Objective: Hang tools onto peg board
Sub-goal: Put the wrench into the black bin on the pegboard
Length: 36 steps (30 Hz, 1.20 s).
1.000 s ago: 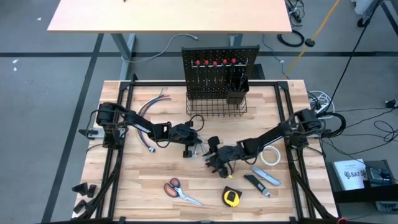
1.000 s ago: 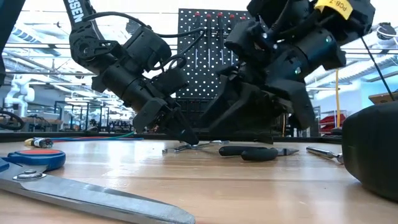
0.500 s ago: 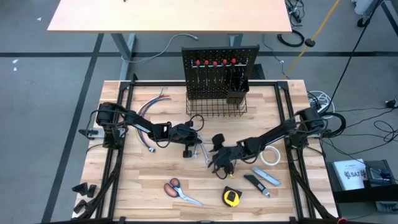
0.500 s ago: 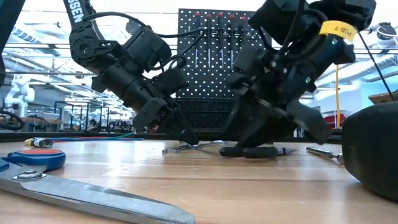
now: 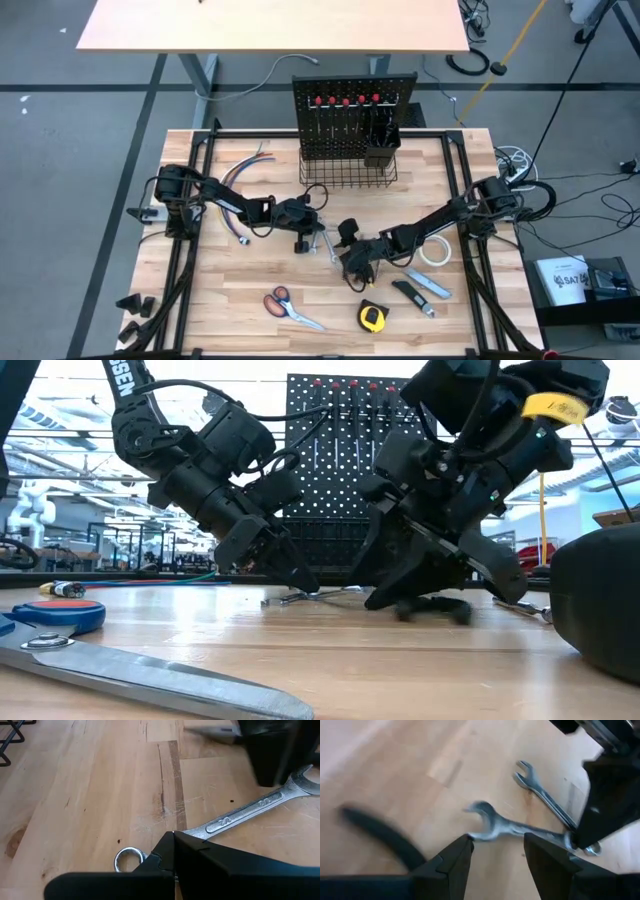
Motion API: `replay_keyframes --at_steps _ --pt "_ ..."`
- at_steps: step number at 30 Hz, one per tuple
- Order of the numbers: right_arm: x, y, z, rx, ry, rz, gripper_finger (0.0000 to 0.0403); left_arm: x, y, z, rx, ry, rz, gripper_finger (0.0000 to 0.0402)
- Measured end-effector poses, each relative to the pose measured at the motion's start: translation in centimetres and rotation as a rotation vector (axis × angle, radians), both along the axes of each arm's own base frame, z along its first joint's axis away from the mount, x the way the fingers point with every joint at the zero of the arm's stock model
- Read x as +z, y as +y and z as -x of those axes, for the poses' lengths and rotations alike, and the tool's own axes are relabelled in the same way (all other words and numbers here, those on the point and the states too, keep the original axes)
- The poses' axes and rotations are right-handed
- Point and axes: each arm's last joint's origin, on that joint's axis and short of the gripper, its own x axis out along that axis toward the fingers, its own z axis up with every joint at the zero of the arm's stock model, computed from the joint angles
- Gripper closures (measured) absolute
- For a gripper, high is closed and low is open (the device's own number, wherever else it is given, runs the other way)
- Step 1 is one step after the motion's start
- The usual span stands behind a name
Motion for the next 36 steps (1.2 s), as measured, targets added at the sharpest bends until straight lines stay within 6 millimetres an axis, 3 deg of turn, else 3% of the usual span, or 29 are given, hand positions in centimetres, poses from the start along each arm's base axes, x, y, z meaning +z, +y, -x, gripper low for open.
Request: replay_keyframes --at_steps 24,36 --pt "-1.2 0.6 -0.8 -0.008 -0.089 0.125 0.0227 0.0 0.0 0.0 -0.015 0.002 0.014 0.0402" --pt "-1.1 0.1 -0.8 -0.072 -0.100 0.206 0.0319 0.0 -0.1 0.1 -0.031 0.003 0.026 0.0402"
